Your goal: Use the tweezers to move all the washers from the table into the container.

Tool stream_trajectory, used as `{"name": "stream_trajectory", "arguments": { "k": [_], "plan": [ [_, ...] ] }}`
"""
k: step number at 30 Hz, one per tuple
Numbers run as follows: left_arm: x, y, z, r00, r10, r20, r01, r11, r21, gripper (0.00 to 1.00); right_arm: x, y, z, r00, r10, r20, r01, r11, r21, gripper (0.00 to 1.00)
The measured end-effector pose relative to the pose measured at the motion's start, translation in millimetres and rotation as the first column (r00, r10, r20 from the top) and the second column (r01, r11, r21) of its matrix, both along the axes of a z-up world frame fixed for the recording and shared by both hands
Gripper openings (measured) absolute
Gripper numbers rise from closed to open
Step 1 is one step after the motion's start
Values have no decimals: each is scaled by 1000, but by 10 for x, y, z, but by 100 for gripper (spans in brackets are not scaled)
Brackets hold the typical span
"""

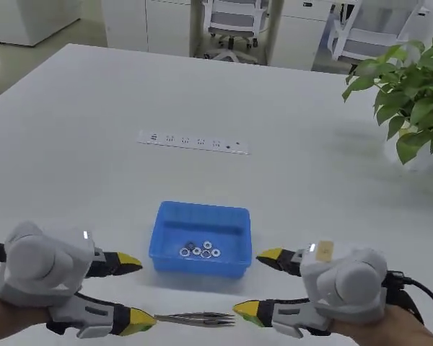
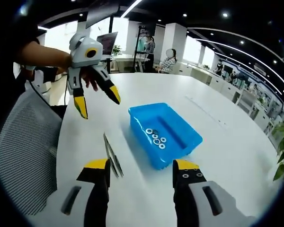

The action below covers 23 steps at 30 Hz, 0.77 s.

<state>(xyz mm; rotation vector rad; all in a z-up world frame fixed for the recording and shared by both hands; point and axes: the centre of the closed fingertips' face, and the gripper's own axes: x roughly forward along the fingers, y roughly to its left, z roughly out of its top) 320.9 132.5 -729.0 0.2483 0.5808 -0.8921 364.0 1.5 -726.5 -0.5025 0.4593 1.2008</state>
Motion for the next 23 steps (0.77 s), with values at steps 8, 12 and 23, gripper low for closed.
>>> {"name": "stream_trajectory", "arguments": {
  "k": [8,12,23],
  "plan": [
    [40,31,240,992,101,74,-98,994,-45,77,43,-227,190,992,-128,13,126,989,74,69],
    [48,60,327,983,148,106,-142,988,-60,86,38,-281,240,986,-166,16,164,982,94,76],
    [-19,125,386,969,210,131,-200,976,-90,99,-61,-379,294,974,-225,10,222,966,130,96]
  ]
}}
